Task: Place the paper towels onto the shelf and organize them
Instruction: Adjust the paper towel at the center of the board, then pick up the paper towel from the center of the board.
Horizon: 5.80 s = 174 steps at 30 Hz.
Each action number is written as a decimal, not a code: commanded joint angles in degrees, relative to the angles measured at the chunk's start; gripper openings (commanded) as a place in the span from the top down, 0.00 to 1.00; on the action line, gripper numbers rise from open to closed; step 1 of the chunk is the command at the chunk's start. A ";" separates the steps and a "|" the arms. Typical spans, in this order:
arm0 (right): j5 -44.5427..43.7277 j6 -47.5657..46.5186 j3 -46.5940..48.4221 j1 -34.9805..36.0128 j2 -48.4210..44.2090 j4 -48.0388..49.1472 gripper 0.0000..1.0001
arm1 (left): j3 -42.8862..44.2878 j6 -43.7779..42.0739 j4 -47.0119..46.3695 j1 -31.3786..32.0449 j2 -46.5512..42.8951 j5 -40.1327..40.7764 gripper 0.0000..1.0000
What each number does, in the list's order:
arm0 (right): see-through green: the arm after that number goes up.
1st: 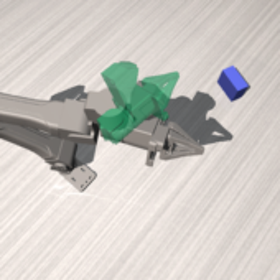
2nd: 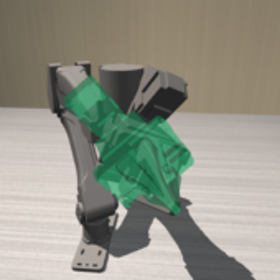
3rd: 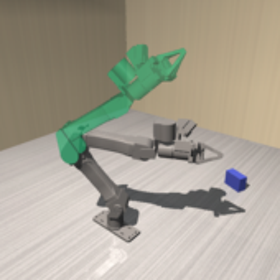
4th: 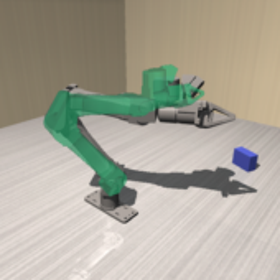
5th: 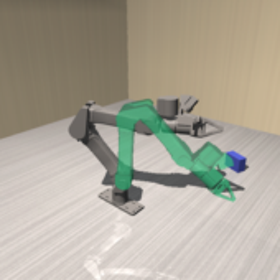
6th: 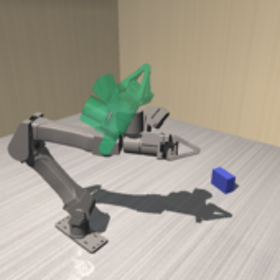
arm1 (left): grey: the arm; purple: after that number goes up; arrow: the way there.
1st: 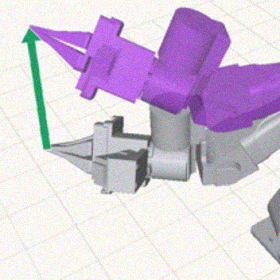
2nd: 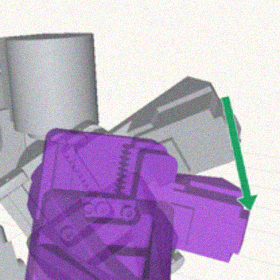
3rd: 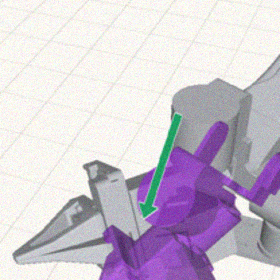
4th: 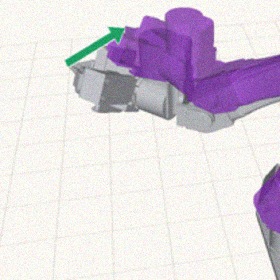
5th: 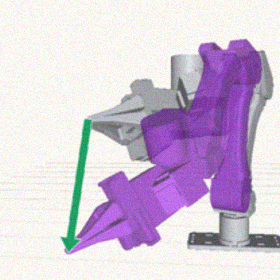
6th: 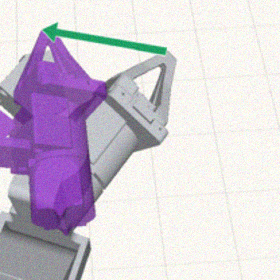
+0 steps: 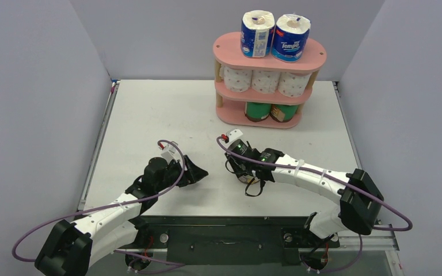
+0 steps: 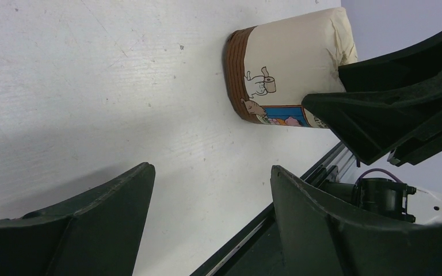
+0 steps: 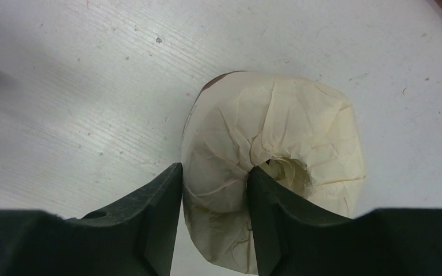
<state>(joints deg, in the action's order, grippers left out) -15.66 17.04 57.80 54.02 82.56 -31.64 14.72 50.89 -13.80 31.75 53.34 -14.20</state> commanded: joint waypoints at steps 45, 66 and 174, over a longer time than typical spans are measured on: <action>20.05 21.89 -21.82 -25.22 -23.37 20.61 0.24 | 2.00 -0.21 2.50 -2.37 7.01 7.24 0.11; 17.27 24.07 -20.30 -23.41 -18.83 21.48 0.55 | 1.20 -1.24 1.26 -4.19 8.60 5.32 0.12; -8.11 51.92 18.53 -22.50 22.20 34.45 0.66 | 0.66 -2.36 6.37 -11.49 -1.21 -1.54 0.12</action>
<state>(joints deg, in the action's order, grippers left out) -21.08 67.00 74.13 31.22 105.67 -3.51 14.50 49.04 -6.63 20.51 53.82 -15.46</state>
